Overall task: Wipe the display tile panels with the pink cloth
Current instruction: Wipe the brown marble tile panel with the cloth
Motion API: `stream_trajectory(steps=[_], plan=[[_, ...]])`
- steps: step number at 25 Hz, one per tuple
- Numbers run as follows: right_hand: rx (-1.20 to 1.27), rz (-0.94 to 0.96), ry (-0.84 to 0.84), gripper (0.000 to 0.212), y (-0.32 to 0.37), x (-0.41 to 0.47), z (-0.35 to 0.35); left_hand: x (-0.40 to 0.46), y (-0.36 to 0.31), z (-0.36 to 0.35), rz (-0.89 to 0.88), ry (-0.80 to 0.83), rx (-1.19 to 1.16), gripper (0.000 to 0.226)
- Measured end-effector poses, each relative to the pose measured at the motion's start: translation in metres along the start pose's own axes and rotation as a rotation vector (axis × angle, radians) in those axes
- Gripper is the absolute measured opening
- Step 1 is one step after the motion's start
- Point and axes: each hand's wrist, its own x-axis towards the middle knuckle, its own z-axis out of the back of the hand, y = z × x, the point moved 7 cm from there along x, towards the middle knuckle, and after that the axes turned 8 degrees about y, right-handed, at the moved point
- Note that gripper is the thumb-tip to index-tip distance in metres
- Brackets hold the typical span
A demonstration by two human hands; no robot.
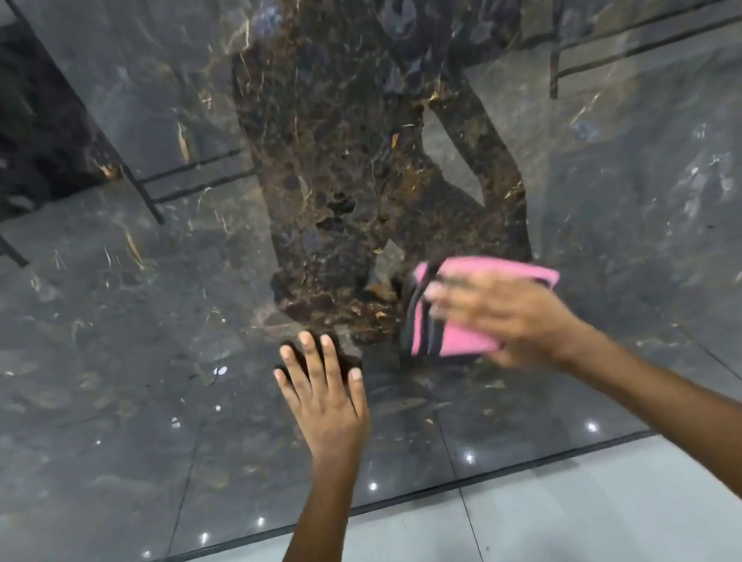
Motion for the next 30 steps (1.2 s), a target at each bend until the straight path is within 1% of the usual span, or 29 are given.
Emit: stream_trajectory(steps=[1, 2, 3, 4, 5, 7, 8, 9, 10, 11, 12, 13, 14, 15, 16, 18, 19, 20, 21, 22, 23, 24, 25, 26, 27, 28, 29, 30], plan=[[0.032, -0.178, -0.136, 0.057, -0.022, -0.005, 0.016, -0.012, 0.002, -0.008, 0.013, 0.022, 0.006, 0.059], [0.043, -0.347, -0.226, 0.055, -0.031, -0.016, 0.019, -0.021, 0.003, -0.014, 0.033, 0.037, 0.001, 0.059], [0.024, -0.472, -0.275, 0.056, -0.026, -0.032, 0.008, -0.027, 0.005, -0.019, 0.05, 0.046, -0.001, 0.06], [-0.002, -0.521, -0.237, 0.062, -0.009, -0.051, -0.016, -0.029, 0.006, -0.023, 0.061, 0.045, 0.013, 0.06], [-0.017, -0.483, -0.133, 0.071, 0.015, -0.07, -0.048, -0.029, 0.007, -0.026, 0.065, 0.04, 0.027, 0.06], [-0.081, -0.206, 0.219, 0.099, 0.062, -0.105, -0.102, -0.026, 0.009, -0.03, 0.052, 0.027, 0.033, 0.061], [-0.116, -0.104, 0.345, 0.109, 0.069, -0.114, -0.11, -0.026, 0.01, -0.031, 0.04, 0.015, 0.038, 0.061], [-0.162, -0.055, 0.341, 0.11, 0.069, -0.108, -0.107, -0.024, 0.012, -0.032, 0.038, 0.008, 0.04, 0.061], [-0.177, -0.074, 0.238, 0.099, 0.064, -0.088, -0.092, -0.022, 0.012, -0.032, 0.039, 0.007, 0.031, 0.06], [-0.138, -0.161, 0.055, 0.08, 0.054, -0.062, -0.071, -0.021, 0.013, -0.032, 0.036, 0.011, 0.008, 0.06], [-0.094, -0.296, -0.157, 0.06, 0.042, -0.036, -0.051, -0.023, 0.013, -0.032, 0.034, 0.02, -0.022, 0.058], [-0.041, -0.387, -0.291, 0.05, 0.034, -0.015, -0.043, -0.025, 0.014, -0.033, 0.028, 0.024, -0.044, 0.057], [-0.009, -0.391, -0.316, 0.049, 0.036, -0.002, -0.046, -0.026, 0.015, -0.034, 0.023, 0.034, -0.063, 0.055], [-0.041, -0.314, -0.28, 0.053, 0.051, 0.002, -0.058, -0.027, 0.016, -0.034, 0.02, 0.05, -0.087, 0.054], [-0.093, -0.184, -0.136, 0.057, 0.074, -0.011, -0.089, -0.028, 0.016, -0.034, 0.018, 0.065, -0.107, 0.053], [-0.212, 0.132, 0.334, 0.062, 0.13, -0.086, -0.171, -0.029, 0.018, -0.033, 0.023, 0.073, -0.11, 0.053], [-0.263, 0.226, 0.547, 0.061, 0.143, -0.125, -0.197, -0.029, 0.02, -0.032, 0.026, 0.073, -0.094, 0.054], [-0.296, 0.277, 0.658, 0.059, 0.143, -0.146, -0.207, -0.028, 0.021, -0.032, 0.021, 0.069, -0.063, 0.054], [-0.273, 0.28, 0.636, 0.059, 0.133, -0.146, -0.198, -0.028, 0.02, -0.032, 0.008, 0.056, -0.021, 0.055], [-0.229, 0.28, 0.52, 0.063, 0.118, -0.132, -0.179, -0.028, 0.02, -0.031, -0.006, 0.043, 0.017, 0.057], [-0.209, 0.237, 0.348, 0.071, 0.098, -0.109, -0.151, -0.029, 0.019, -0.032, -0.016, 0.034, 0.036, 0.06], [-0.176, 0.119, 0.199, 0.072, 0.07, -0.081, -0.112, -0.03, 0.017, -0.034, -0.018, 0.023, 0.039, 0.062], [-0.132, -0.049, 0.039, 0.066, 0.039, -0.064, -0.075, -0.032, 0.015, -0.036, -0.013, 0.007, 0.038, 0.064], [-0.114, -0.245, -0.093, 0.059, 0.011, -0.065, -0.051, -0.033, 0.012, -0.038, 0.0, -0.01, 0.035, 0.066], [-0.105, -0.43, -0.179, 0.056, -0.007, -0.082, -0.039, -0.033, 0.01, -0.04, 0.019, -0.02, 0.028, 0.066], [-0.1, -0.565, -0.186, 0.057, -0.012, -0.106, -0.04, -0.034, 0.009, -0.042, 0.034, -0.026, 0.016, 0.066], [-0.124, -0.603, -0.117, 0.059, -0.002, -0.131, -0.054, -0.036, 0.009, -0.043, 0.041, -0.032, 0.007, 0.066], [-0.185, -0.548, 0.009, 0.063, 0.015, -0.153, -0.075, -0.037, 0.009, -0.044, 0.044, -0.035, 0.003, 0.066]])
